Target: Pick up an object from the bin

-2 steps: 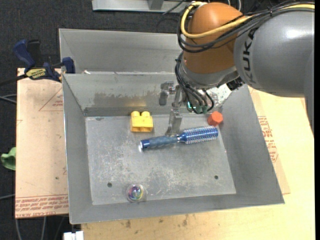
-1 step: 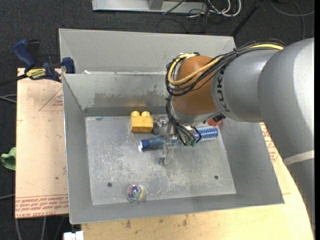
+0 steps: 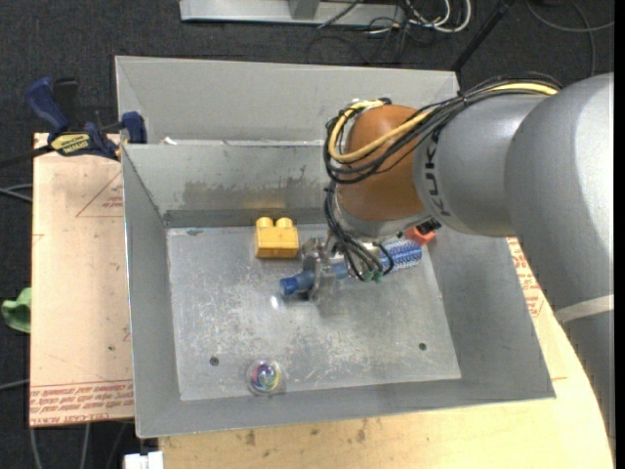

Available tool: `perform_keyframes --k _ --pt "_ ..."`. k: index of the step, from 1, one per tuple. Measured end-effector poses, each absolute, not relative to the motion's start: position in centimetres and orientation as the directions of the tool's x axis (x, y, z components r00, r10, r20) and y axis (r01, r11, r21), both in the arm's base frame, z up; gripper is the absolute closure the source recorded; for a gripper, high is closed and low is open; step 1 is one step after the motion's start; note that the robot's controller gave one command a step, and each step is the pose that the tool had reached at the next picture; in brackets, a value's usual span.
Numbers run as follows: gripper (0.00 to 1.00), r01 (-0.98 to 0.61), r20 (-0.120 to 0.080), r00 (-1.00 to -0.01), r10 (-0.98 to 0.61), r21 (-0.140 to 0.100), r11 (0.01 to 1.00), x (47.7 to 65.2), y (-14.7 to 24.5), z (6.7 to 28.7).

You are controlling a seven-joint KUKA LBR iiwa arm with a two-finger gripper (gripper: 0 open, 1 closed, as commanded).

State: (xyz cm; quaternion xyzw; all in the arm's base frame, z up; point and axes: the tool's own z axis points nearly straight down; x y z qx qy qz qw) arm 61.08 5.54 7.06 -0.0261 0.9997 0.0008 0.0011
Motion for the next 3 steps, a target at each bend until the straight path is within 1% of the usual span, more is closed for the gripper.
perform_keyframes --k 3 --pt "1.00 -0.052 -0.002 -0.999 -0.052 0.002 0.999 61.08 5.54 7.05"
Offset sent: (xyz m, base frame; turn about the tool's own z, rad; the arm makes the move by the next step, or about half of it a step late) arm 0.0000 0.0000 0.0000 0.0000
